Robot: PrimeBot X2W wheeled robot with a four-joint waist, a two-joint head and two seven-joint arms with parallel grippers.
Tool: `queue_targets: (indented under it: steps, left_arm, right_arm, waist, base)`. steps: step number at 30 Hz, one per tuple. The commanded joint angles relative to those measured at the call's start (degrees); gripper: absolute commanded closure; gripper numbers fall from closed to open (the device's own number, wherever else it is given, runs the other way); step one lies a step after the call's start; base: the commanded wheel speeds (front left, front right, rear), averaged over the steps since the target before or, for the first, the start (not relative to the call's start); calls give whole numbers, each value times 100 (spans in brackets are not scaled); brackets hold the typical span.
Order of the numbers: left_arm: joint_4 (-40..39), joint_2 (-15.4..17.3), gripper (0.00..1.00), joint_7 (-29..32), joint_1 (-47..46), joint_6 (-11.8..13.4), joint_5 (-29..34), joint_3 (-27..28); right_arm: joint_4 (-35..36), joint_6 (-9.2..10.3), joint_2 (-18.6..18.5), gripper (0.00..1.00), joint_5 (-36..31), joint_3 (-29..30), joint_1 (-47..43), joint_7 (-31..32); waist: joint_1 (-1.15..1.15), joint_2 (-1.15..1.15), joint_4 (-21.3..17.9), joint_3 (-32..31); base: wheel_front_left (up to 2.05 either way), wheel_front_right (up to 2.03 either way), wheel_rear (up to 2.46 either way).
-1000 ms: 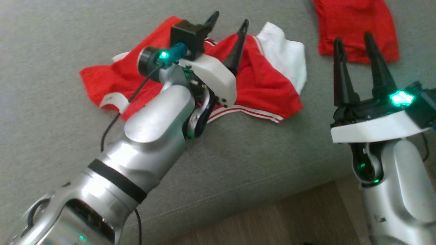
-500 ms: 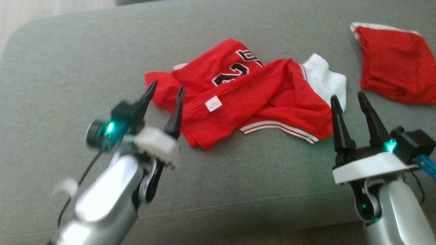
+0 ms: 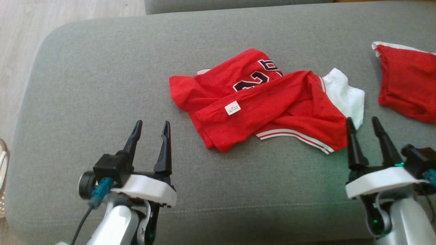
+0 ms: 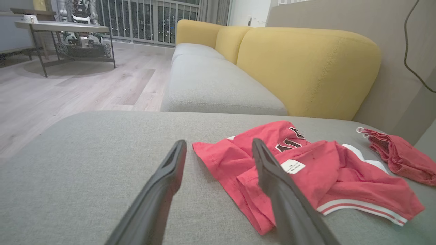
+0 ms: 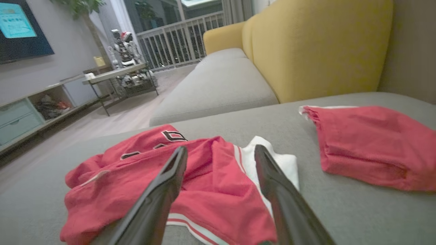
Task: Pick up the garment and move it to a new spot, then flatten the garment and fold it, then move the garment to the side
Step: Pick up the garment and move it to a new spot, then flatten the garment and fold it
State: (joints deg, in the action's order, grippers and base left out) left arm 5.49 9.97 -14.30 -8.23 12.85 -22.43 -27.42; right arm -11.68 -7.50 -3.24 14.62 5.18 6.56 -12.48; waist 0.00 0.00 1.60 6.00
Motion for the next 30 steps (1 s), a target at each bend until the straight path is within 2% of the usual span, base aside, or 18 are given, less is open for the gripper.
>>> queue_targets:
  steps: [1, 7, 14, 22, 30]
  left_arm:
    - [-178, -3, 0, -70, -194, -84, 139, 300]
    - [32, -233, 0, -70, -170, -417, 469, 545]
    - [167, -467, 0, -70, -179, -679, 718, 664]
    - [159, -627, 0, -70, -356, -795, 968, 706]
    - [184, -685, 0, -70, -428, -829, 1053, 725]
  right_arm:
    - [106, 1, 9, 0, 7, 33, 153, 55]
    - [-374, 1, 31, 0, 245, 626, 478, 222]
    - [-1318, 1, 34, 0, 382, 1168, 1146, 367]
    - [-2605, 1, -19, 0, -106, 1791, 2106, 640]
    - [-3397, 1, -228, 0, -441, 2206, 2692, 560]
  waist:
    - [0, 0, 20, 20]
    - [0, 0, 85, 116]
    - [0, 0, 200, 328]
    - [0, 0, 403, 650]
    - [0, 0, 573, 892]
  base:
    - [0, 0, 0]
    - [0, 0, 0]
    - [0, 0, 0]
    - [0, 0, 0]
    - [0, 0, 0]
